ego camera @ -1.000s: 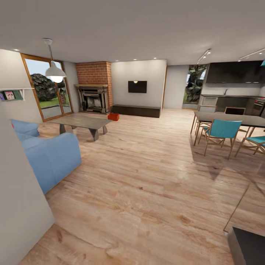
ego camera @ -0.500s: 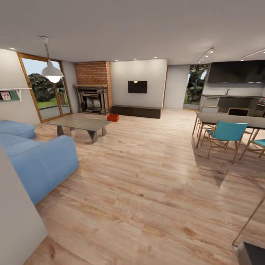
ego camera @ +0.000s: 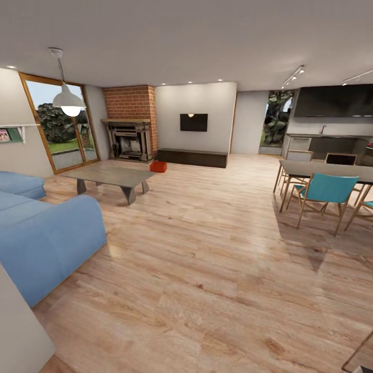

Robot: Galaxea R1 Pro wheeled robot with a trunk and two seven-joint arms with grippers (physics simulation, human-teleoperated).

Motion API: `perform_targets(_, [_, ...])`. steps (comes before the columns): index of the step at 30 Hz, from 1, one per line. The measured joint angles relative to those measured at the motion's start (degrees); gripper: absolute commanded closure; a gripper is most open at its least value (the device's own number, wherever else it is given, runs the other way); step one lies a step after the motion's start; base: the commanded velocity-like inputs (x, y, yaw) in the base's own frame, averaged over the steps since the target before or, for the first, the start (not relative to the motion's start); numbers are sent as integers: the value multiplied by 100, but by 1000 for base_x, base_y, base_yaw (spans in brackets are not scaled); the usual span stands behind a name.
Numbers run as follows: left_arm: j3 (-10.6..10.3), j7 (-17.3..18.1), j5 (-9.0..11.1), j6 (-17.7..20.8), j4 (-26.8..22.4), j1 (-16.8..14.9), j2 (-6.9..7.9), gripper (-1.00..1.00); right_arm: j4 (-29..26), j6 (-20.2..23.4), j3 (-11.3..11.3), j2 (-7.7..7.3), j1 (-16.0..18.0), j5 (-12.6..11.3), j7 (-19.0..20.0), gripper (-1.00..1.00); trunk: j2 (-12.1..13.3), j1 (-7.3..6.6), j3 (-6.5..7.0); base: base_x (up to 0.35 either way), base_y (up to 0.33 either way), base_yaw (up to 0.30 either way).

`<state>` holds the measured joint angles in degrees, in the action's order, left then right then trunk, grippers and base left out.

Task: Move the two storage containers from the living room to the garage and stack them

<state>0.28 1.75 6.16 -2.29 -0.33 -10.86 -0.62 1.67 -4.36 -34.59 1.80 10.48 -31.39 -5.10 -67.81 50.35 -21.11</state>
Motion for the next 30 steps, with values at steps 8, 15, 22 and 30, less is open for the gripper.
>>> perform_targets(8, [0, 0, -2, 0, 2, 2, 0, -100, 0, 5, -8, 0, 0, 8, 55, -100, 0, 0, 0, 322, 0, 0])
perform_targets(15, [0, 0, 1, 0, 0, 2, 0, -100, 0, 0, -9, 0, 0, 8, 57, -100, 0, 0, 0, 322, 0, 0])
perform_targets(22, [0, 0, 1, -1, 1, 0, 0, -100, 0, -8, -9, 0, 0, 2, 52, -100, 0, 0, 0, 322, 0, 0])
perform_targets(30, [0, 0, 1, -3, 2, -1, 0, -100, 0, -11, -9, -1, -1, -2, 48, -100, 0, 0, 0, 322, 0, -148])
